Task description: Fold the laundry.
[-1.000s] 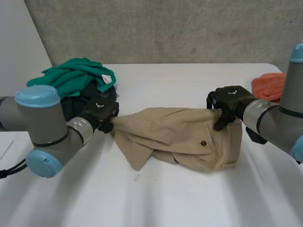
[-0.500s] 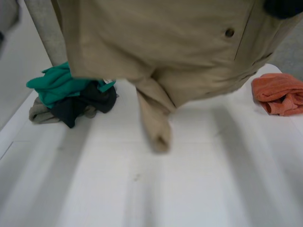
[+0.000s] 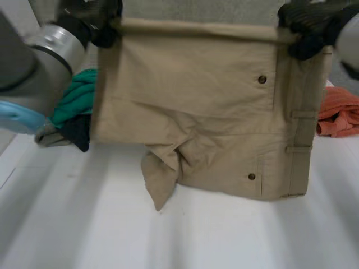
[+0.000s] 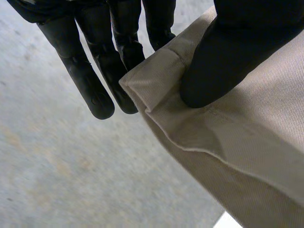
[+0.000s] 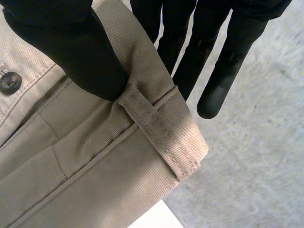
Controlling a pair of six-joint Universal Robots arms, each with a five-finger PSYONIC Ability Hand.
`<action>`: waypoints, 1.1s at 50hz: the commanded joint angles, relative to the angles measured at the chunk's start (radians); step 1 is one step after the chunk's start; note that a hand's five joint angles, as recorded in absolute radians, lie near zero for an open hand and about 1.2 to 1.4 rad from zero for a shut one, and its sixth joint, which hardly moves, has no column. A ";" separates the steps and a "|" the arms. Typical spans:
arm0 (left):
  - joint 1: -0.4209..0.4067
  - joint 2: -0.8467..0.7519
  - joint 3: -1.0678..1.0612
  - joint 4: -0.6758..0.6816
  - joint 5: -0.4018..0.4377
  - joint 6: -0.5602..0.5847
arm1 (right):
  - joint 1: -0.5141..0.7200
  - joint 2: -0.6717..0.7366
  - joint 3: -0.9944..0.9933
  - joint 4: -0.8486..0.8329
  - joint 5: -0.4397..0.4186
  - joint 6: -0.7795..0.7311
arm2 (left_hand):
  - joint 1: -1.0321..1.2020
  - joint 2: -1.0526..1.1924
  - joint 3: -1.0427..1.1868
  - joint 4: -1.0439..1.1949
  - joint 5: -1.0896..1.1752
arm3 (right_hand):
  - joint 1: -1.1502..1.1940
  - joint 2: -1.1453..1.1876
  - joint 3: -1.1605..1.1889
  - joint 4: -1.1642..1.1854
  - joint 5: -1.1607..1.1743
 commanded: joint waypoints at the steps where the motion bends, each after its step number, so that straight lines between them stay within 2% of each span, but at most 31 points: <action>1: -0.002 -0.258 0.315 0.275 -0.013 0.024 | 0.047 0.194 -0.064 -0.489 0.167 0.029 | 0.254 0.197 0.203 0.195 0.224 | 0.288 0.219 0.209 0.199 0.230; 3: -0.002 -0.275 0.374 0.369 -0.016 0.024 | 0.055 0.199 -0.056 -0.662 0.190 0.045 | 0.254 0.197 0.203 0.195 0.224 | 0.288 0.219 0.209 0.199 0.230; 4: 0.000 -0.278 0.397 0.418 -0.017 0.021 | 0.059 0.197 -0.047 -0.830 0.215 0.061 | 0.254 0.197 0.203 0.195 0.224 | 0.288 0.219 0.209 0.199 0.230; 5: 0.001 -0.278 0.423 0.511 -0.023 0.013 | 0.064 0.194 -0.038 -0.915 0.227 0.066 | 0.254 0.197 0.203 0.195 0.224 | 0.288 0.219 0.209 0.199 0.230; 7: 0.001 -0.278 0.423 0.600 -0.025 0.006 | 0.073 0.186 -0.008 -1.065 0.250 0.065 | 0.254 0.197 0.203 0.195 0.224 | 0.288 0.219 0.209 0.199 0.230; 9: 0.003 -0.260 0.419 0.697 -0.033 -0.022 | 0.079 0.176 0.005 -1.120 0.258 0.065 | 0.254 0.197 0.203 0.195 0.224 | 0.288 0.219 0.209 0.199 0.230; 13: 0.010 -0.208 0.370 0.707 -0.042 -0.079 | 0.099 0.153 0.028 -1.088 0.261 0.068 | 0.254 0.197 0.203 0.195 0.224 | 0.288 0.219 0.209 0.199 0.230; 15: 0.020 -0.156 0.231 0.699 -0.034 -0.117 | 0.104 0.145 0.052 -1.039 0.258 0.068 | 0.254 0.197 0.203 0.195 0.224 | 0.288 0.219 0.209 0.199 0.230; 17: 0.024 -0.136 0.180 0.697 -0.024 -0.120 | 0.104 0.134 0.086 -0.993 0.253 0.066 | 0.254 0.197 0.203 0.195 0.224 | 0.288 0.219 0.209 0.199 0.230; 21: 0.035 -0.091 -0.016 0.693 0.035 -0.123 | 0.096 0.116 0.172 -0.891 0.236 0.062 | 0.254 0.197 0.203 0.195 0.224 | 0.288 0.219 0.209 0.199 0.230; 26: 0.018 -0.094 -0.309 0.690 0.095 -0.116 | 0.090 0.174 0.334 -0.776 0.178 0.055 | 0.254 0.197 0.203 0.195 0.224 | 0.288 0.219 0.209 0.199 0.230; 29: 0.009 -0.103 -0.405 0.682 0.101 -0.108 | 0.099 0.246 0.399 -0.747 0.157 0.026 | 0.254 0.197 0.203 0.195 0.224 | 0.288 0.219 0.209 0.199 0.230; 33: -0.031 -0.152 -0.515 0.607 0.096 -0.071 | 0.102 0.317 0.454 -0.736 0.156 -0.061 | 0.254 0.197 0.203 0.195 0.224 | 0.288 0.219 0.209 0.199 0.230; 37: -0.088 -0.157 -0.577 0.472 0.084 0.041 | 0.093 0.317 0.515 -0.718 0.161 -0.131 | 0.254 0.197 0.203 0.195 0.224 | 0.288 0.219 0.209 0.199 0.230; 39: -0.112 -0.119 -0.609 0.354 0.052 0.127 | 0.093 0.306 0.542 -0.706 0.161 -0.150 | 0.254 0.197 0.203 0.195 0.224 | 0.288 0.219 0.209 0.199 0.230; 43: -0.114 0.007 -0.658 0.181 -0.039 0.239 | 0.092 0.226 0.628 -0.637 0.157 -0.191 | 0.254 0.197 0.203 0.195 0.224 | 0.288 0.219 0.209 0.199 0.230; 46: -0.124 0.104 -0.696 0.060 -0.099 0.282 | 0.087 0.108 0.690 -0.555 0.152 -0.224 | 0.254 0.197 0.203 0.195 0.224 | 0.288 0.219 0.209 0.199 0.230; 52: -0.158 0.269 -0.787 -0.181 -0.123 0.305 | 0.087 -0.085 0.796 -0.332 0.150 -0.320 | 0.254 0.197 0.203 0.195 0.224 | 0.288 0.219 0.209 0.199 0.230; 55: -0.198 0.332 -0.854 -0.390 -0.119 0.331 | 0.085 -0.136 0.855 -0.220 0.153 -0.385 | 0.254 0.197 0.203 0.195 0.224 | 0.288 0.219 0.209 0.199 0.230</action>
